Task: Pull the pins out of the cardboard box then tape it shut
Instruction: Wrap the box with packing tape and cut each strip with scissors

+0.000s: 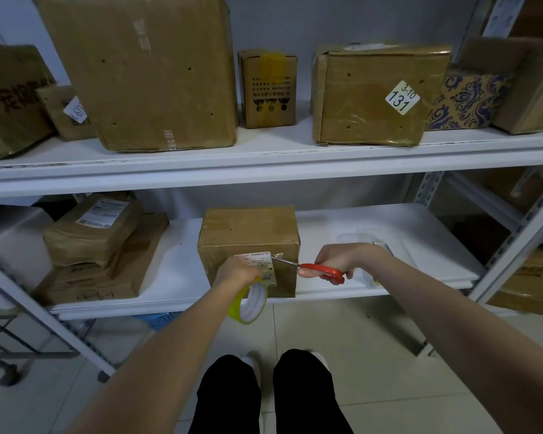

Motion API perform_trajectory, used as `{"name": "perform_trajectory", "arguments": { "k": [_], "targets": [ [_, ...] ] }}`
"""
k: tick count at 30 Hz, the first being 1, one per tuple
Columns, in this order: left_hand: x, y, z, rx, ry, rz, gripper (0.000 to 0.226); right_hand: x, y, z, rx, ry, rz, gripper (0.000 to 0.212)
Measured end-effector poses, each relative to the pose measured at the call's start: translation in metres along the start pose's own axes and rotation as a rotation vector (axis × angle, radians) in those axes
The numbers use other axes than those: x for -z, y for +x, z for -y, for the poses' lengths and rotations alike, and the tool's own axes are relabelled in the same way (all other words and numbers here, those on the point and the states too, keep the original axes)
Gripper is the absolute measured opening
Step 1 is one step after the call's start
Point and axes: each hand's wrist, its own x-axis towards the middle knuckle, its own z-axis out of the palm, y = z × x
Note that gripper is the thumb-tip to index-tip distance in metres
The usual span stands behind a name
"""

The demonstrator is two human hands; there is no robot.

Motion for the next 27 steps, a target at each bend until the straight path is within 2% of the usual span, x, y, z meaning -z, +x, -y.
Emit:
{"name": "perform_trajectory", "arguments": {
  "k": [2, 4, 6, 9, 13, 19, 22, 27],
  "targets": [
    [0.0, -0.001, 0.005, -0.035, 0.092, 0.006, 0.037, -0.001, -0.001, 0.0, -0.051, -0.088, 0.112, 0.075],
    [-0.001, -0.002, 0.005, -0.072, 0.1, 0.032, 0.028, -0.005, 0.001, -0.001, -0.103, -0.206, 0.189, 0.082],
    [0.0, -0.004, 0.001, -0.108, 0.084, 0.045, 0.012, -0.011, 0.006, -0.006, -0.163, -0.299, 0.188, 0.076],
    [0.0, -0.003, -0.004, -0.138, 0.115, 0.042, 0.018, -0.016, 0.015, -0.019, -0.256, -0.388, 0.111, 0.068],
    [0.002, -0.004, -0.005, -0.18, 0.074, 0.037, 0.018, -0.015, 0.031, -0.036, -0.378, -0.25, 0.002, 0.053],
    [0.005, -0.007, -0.005, -0.262, 0.039, 0.044, 0.012, -0.014, 0.048, -0.048, -0.507, -0.253, 0.154, 0.041],
    [0.008, -0.009, -0.008, -0.275, 0.033, 0.044, 0.011, -0.013, 0.054, -0.053, -0.531, -0.202, 0.161, 0.035],
    [0.009, -0.01, -0.014, -0.282, 0.05, 0.085, 0.008, -0.014, 0.068, -0.057, -0.558, -0.248, 0.167, 0.034]
  ]
}}
